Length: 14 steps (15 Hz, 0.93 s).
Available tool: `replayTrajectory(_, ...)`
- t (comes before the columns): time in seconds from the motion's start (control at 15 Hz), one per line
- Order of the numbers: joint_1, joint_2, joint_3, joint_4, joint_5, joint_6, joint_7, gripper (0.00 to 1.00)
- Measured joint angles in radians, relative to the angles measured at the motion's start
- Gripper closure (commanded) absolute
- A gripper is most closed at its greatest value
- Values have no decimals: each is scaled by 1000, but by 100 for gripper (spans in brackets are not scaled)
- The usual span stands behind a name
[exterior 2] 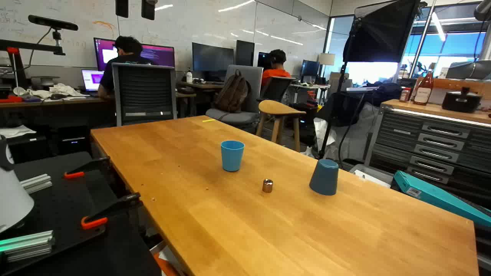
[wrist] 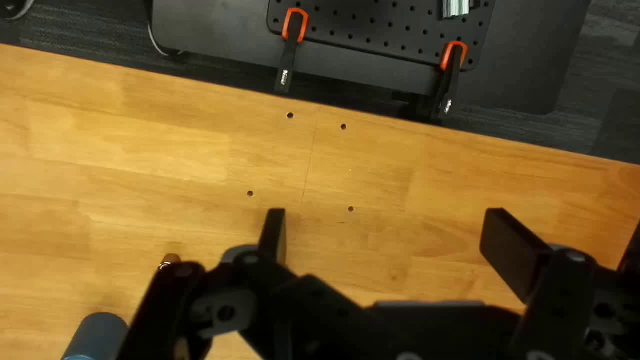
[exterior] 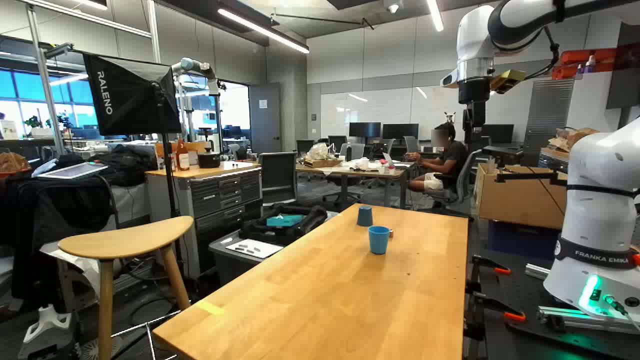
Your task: Pick the object and put it in the blue cup
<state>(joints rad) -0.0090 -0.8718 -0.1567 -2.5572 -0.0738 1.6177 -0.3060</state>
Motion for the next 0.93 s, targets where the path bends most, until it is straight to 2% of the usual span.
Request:
replayTrajectory(0.47,0,1,1,1,0,23,8,0)
replayTrajectory(0.67,-6,59,5,-15,-26,231,75,0)
replayTrajectory(0.93,-66,272,5,-10,-80,585,192,0)
